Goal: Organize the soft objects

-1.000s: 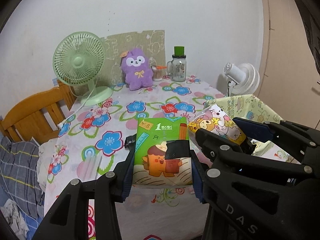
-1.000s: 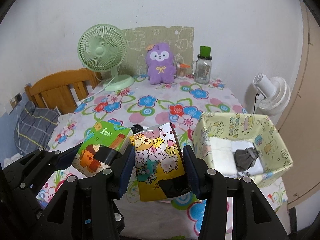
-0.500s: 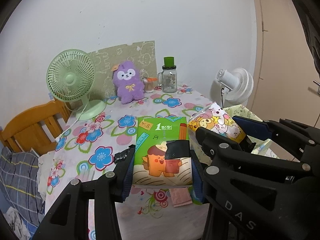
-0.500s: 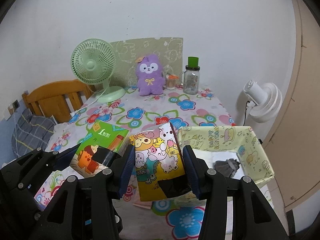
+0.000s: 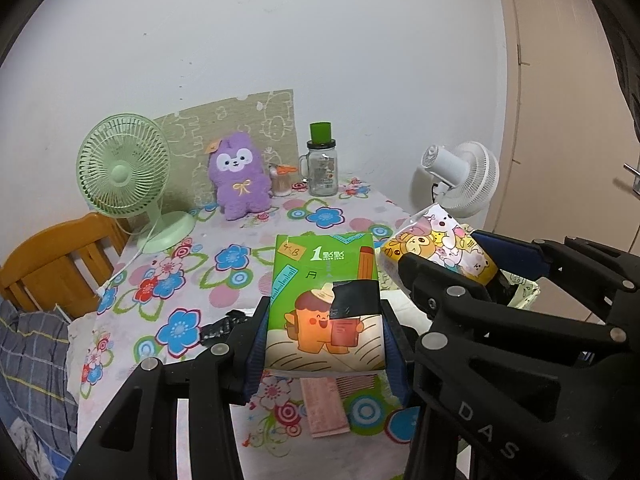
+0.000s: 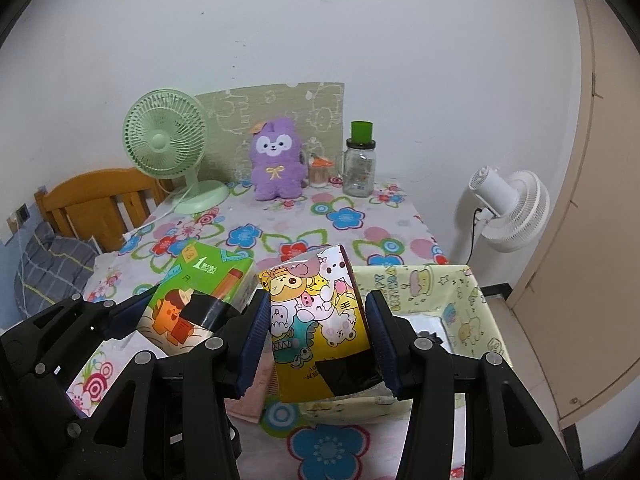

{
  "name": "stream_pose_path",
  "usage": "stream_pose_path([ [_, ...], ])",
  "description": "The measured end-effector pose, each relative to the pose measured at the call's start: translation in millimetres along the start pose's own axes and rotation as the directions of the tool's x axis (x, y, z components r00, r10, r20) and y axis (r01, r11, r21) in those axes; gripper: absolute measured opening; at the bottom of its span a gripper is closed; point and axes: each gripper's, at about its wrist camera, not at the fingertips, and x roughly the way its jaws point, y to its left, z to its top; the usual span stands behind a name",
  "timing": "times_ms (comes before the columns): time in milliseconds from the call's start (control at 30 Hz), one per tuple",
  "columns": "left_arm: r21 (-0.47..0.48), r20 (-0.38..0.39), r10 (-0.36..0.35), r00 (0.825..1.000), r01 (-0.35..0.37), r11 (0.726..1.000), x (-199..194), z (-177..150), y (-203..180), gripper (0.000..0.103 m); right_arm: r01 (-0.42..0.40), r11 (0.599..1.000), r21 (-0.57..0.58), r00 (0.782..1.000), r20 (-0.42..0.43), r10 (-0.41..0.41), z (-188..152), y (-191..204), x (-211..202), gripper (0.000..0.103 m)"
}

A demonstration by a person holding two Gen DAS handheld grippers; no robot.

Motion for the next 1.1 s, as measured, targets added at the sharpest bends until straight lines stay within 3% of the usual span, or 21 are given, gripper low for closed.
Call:
stream_pose_path([
  [1100, 0.046, -0.077, -0.093, 0.993, 0.097, 0.994, 83, 17, -79, 0.052, 0.072, 0.994, 0.085, 0.995, -0.069, -0.066, -12, -97, 47, 0.053],
])
